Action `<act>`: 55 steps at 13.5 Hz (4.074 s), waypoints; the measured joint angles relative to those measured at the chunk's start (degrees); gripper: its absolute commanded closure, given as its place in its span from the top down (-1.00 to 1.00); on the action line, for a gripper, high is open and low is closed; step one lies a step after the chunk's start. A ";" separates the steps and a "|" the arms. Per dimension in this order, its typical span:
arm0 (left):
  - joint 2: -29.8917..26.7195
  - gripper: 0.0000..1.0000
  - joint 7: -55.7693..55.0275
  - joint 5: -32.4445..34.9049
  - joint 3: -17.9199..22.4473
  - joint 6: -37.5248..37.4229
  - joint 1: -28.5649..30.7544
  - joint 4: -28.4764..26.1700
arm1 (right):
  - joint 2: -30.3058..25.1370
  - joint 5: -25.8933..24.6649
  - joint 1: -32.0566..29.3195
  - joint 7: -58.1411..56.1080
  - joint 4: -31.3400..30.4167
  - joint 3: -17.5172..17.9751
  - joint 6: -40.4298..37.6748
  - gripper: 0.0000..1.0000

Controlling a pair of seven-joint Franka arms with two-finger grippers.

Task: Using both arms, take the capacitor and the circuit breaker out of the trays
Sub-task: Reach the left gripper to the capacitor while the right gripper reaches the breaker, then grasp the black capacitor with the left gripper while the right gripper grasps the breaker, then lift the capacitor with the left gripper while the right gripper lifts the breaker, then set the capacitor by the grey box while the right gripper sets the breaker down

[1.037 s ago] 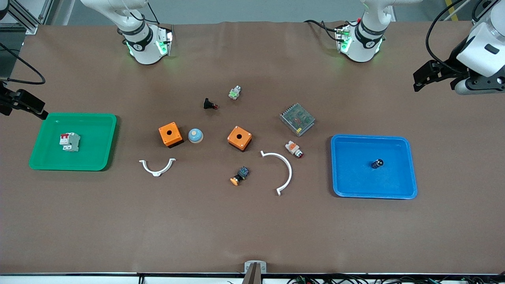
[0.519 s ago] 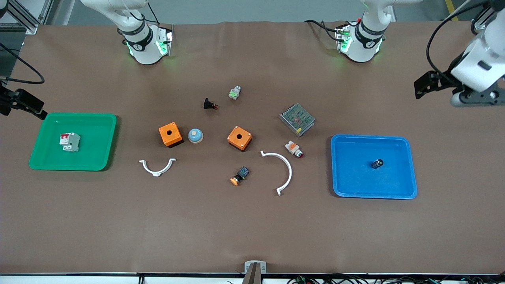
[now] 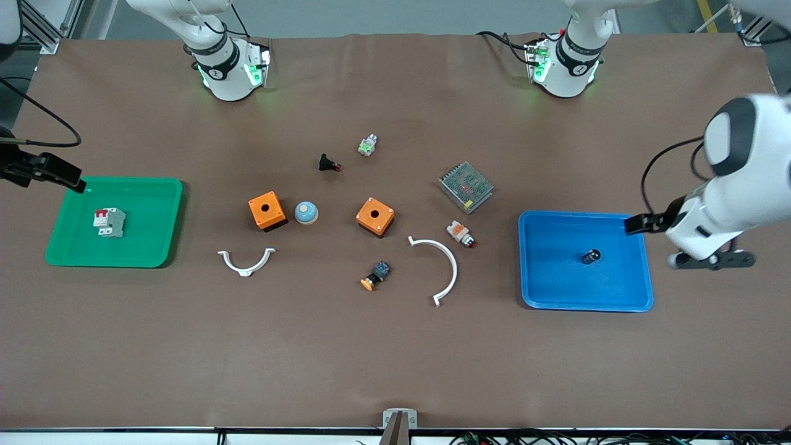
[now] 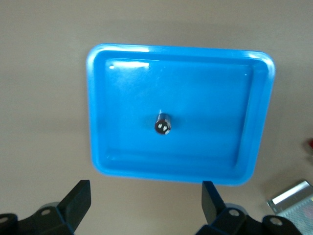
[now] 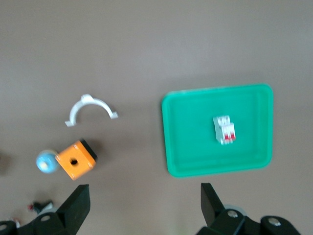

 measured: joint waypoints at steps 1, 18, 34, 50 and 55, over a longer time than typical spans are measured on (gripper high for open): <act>1.92 0.82 0.00 0.00 -0.08 4.05 -0.08 -2.13 | 1.78 -2.04 -0.60 -0.10 -0.10 -0.12 -0.47 1.00; 16.29 -0.49 0.00 0.00 0.08 15.79 1.63 -4.98 | 14.10 1.49 -22.08 -30.96 -28.43 -0.49 42.29 1.00; 5.37 -1.00 -28.10 -0.08 -18.71 5.71 -3.33 -4.37 | 18.43 1.53 -24.71 -37.29 -30.63 -0.28 47.45 -0.48; 21.52 1.00 -63.97 2.02 -18.07 25.50 -25.47 -4.67 | 14.23 9.07 3.81 1.79 -18.14 1.46 28.58 -0.47; 18.78 1.00 -64.01 4.46 -16.43 19.67 -23.53 0.22 | 17.79 9.57 17.93 16.16 -15.61 1.50 30.55 -0.41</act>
